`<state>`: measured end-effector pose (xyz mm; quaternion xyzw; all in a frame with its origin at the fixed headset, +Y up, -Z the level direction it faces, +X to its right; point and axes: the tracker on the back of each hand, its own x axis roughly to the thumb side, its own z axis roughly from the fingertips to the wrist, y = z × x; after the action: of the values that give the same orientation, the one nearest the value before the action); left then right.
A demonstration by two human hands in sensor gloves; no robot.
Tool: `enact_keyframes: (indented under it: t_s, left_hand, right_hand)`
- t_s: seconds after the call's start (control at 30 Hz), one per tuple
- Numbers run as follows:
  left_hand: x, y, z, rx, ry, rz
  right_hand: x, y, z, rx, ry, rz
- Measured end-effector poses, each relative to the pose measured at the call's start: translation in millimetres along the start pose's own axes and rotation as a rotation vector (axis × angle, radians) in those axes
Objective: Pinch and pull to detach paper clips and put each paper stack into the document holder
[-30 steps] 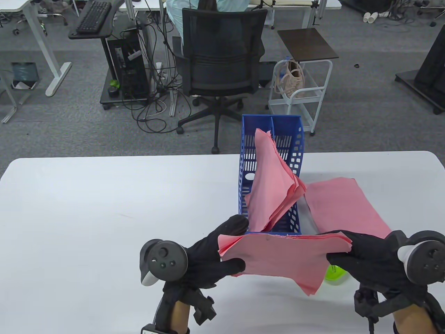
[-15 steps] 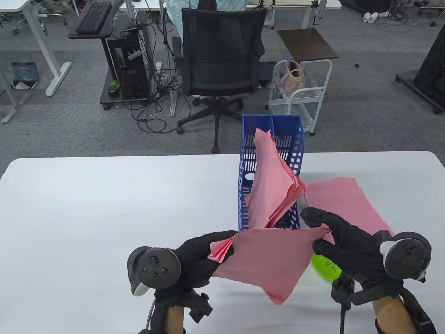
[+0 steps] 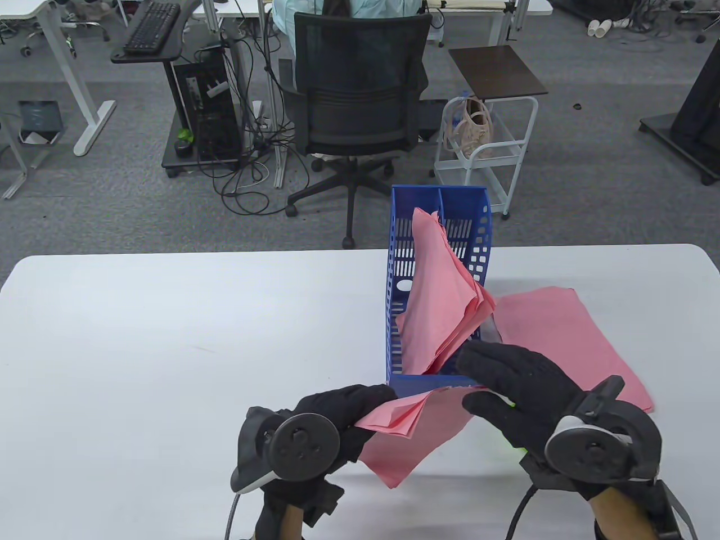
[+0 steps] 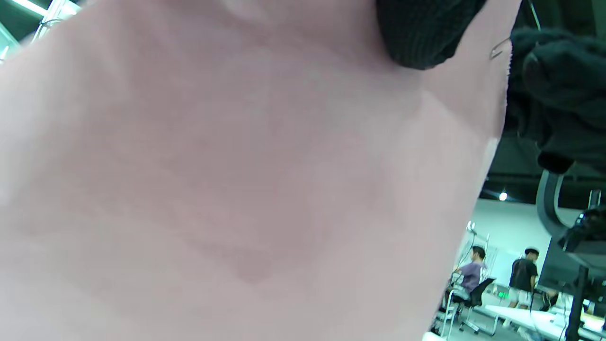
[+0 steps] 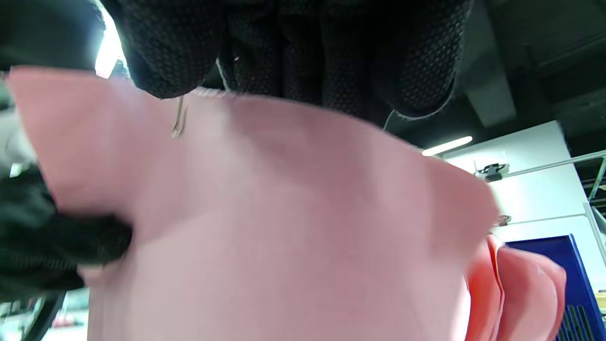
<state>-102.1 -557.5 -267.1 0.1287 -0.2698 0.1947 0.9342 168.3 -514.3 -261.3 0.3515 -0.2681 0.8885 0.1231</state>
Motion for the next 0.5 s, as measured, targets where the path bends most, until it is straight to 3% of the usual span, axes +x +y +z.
enact_keyframes:
  t_s: [0.2,0.5]
  left_hand:
    - [6.6,-5.9,-3.7,-0.044,-0.007,-0.051]
    - [3.7,-4.1,-3.5,-0.086,-0.015,-0.049]
  right_hand:
    - [9.3,24.0,-6.0,0.045,-0.032,0.026]
    - [6.6,27.9,-3.2,0.051,-0.069,-0.061]
